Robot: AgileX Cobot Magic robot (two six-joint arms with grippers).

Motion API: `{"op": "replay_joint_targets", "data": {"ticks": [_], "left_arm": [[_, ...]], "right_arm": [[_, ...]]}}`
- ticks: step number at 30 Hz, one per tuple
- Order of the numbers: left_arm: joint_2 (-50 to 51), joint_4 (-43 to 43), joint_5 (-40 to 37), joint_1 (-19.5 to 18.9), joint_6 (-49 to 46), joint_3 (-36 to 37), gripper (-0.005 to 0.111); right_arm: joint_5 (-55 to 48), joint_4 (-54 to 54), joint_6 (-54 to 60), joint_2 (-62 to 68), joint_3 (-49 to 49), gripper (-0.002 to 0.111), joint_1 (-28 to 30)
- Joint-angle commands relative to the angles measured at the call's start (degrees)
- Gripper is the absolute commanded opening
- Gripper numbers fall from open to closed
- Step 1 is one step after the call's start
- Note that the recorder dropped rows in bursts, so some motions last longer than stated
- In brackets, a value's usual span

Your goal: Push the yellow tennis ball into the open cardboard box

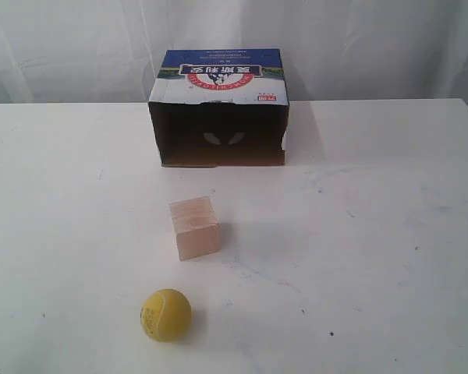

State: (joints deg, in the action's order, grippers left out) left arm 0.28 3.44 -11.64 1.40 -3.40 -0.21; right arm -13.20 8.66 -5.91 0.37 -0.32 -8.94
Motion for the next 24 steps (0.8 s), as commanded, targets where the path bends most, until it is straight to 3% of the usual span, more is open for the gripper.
{"op": "replay_joint_targets", "data": {"ticks": [1, 20, 24], "left_arm": [[-0.3, 0.2, 0.0, -0.2, 0.4, 0.2, 0.0], [-0.3, 0.2, 0.0, -0.2, 0.4, 0.2, 0.0], [-0.3, 0.2, 0.0, -0.2, 0.4, 0.2, 0.0]], "right_arm": [[0.6, -0.1, -0.1, -0.4, 0.3, 0.0, 0.4], [0.4, -0.1, -0.1, -0.4, 0.3, 0.0, 0.4], [7.4, -0.1, -1.3, -0.4, 0.2, 0.0, 0.4]]}}
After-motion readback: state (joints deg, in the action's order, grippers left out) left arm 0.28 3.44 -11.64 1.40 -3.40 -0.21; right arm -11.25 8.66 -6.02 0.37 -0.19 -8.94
